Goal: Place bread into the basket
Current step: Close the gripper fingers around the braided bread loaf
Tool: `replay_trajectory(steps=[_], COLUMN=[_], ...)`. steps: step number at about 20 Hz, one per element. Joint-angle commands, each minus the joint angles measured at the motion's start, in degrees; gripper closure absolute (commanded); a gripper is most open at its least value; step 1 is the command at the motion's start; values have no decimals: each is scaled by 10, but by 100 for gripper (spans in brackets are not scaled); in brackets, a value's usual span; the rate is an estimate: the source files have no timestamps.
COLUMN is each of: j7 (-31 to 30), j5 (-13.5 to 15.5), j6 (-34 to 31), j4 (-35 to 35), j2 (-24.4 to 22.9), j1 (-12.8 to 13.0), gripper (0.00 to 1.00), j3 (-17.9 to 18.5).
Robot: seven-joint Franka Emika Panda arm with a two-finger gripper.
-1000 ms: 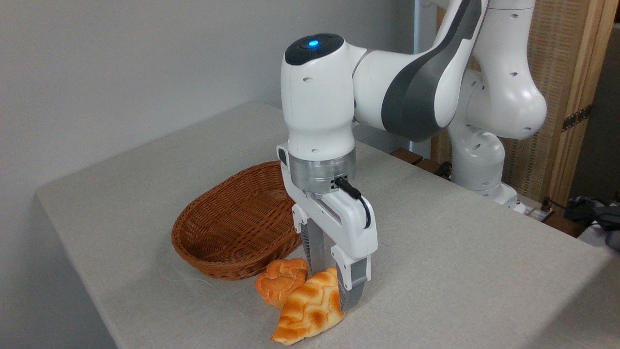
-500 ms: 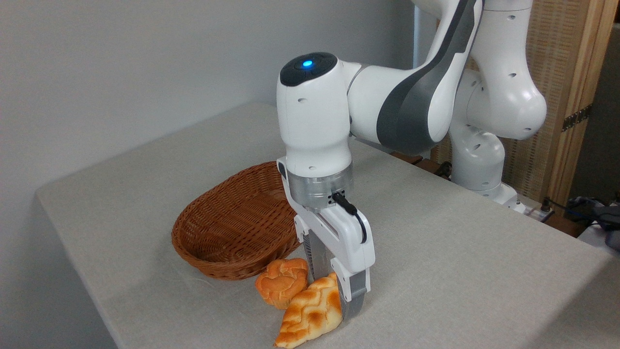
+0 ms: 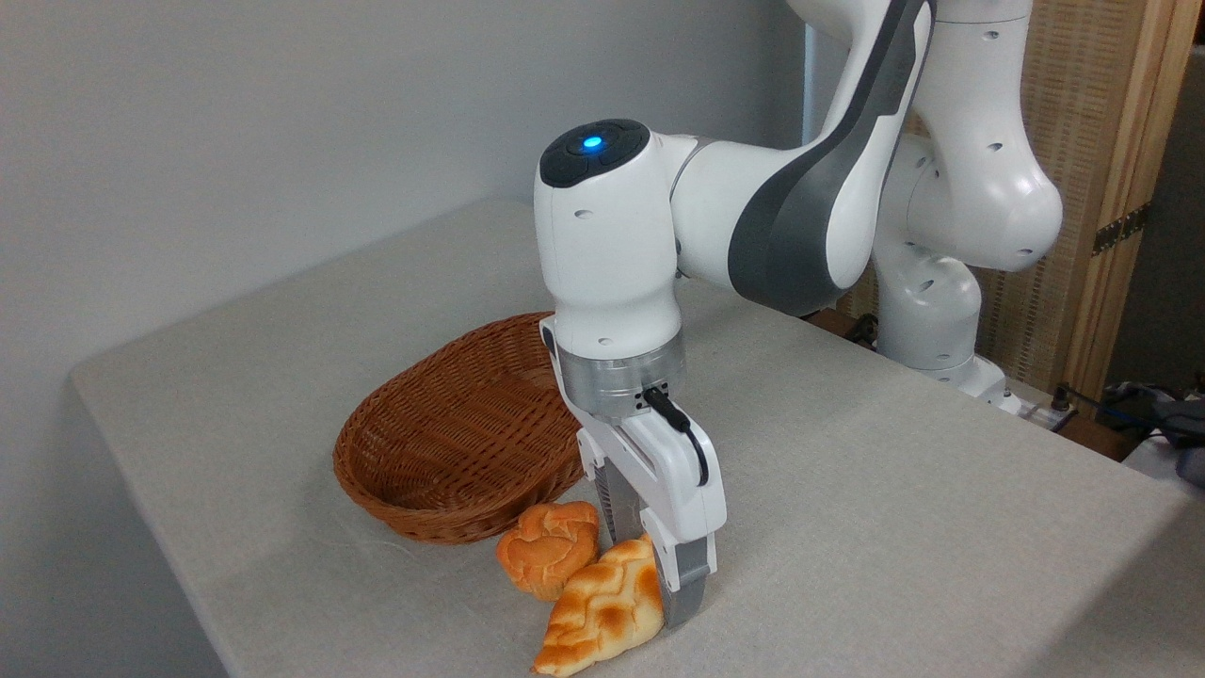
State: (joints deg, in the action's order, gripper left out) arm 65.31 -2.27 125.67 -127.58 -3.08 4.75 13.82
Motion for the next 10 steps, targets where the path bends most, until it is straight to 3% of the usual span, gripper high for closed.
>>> replay_trajectory(steps=[1, 5, 10], j7=[10, 10, 10], j5=[-11, -11, -11], j6=[13, 13, 12], j4=[-2, -1, -1], j2=[-2, -2, -6], j1=[2, 3, 2], gripper=[51, 52, 66], j3=[5, 5, 5])
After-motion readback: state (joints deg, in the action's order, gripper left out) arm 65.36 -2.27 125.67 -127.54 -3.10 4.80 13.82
